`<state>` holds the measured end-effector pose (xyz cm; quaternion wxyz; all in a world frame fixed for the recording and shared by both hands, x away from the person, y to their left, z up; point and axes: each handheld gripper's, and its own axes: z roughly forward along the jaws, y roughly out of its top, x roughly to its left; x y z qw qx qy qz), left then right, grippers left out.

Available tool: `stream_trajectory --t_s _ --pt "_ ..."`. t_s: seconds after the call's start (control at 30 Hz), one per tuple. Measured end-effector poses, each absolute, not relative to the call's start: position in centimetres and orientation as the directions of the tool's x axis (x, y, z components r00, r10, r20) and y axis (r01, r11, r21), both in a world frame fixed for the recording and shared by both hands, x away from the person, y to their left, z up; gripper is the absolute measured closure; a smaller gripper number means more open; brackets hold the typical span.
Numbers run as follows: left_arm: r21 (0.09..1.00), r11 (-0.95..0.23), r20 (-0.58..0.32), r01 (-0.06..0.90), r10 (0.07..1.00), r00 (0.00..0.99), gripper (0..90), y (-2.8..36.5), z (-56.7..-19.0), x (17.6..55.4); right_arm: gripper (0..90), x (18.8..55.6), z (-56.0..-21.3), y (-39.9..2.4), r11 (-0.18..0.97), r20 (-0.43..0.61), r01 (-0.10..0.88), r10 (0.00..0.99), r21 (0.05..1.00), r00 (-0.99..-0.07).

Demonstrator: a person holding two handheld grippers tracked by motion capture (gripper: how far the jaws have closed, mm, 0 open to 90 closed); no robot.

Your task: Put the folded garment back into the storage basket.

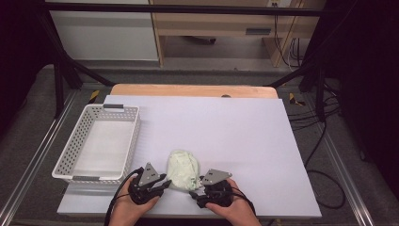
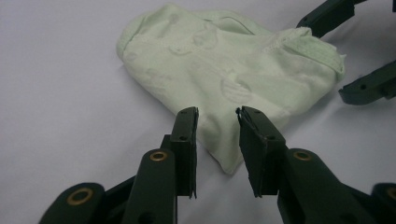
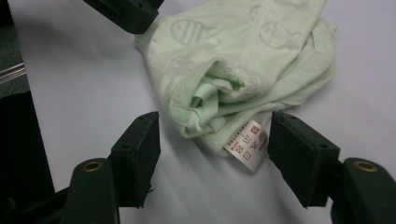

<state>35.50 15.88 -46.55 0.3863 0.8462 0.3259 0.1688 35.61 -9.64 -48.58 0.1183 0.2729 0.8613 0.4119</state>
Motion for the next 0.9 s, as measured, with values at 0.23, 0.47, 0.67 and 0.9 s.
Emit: stream_trajectory --t_s 0.23,0.47,0.67,0.9 --pt "0.785 -0.449 0.026 0.426 0.711 0.702 61.4 16.1 -46.1 35.6 49.4 35.8 -48.8 -8.8 0.524 -0.008 0.359 0.573 0.772 -0.819" --pt "0.809 -0.423 0.037 0.407 0.729 0.684 58.8 15.6 -45.1 35.6 68.2 35.7 -48.7 -8.9 0.530 -0.035 0.334 0.570 0.779 -0.821" --pt "0.802 -0.423 0.056 0.422 0.756 0.652 53.6 15.0 -44.1 36.7 78.2 35.7 -48.5 -9.2 0.526 -0.033 0.326 0.561 0.786 -0.827" --pt "0.776 -0.438 0.067 0.454 0.773 0.631 50.9 13.4 -44.2 39.5 82.2 35.5 -48.4 -9.5 0.527 -0.016 0.325 0.542 0.785 -0.840"
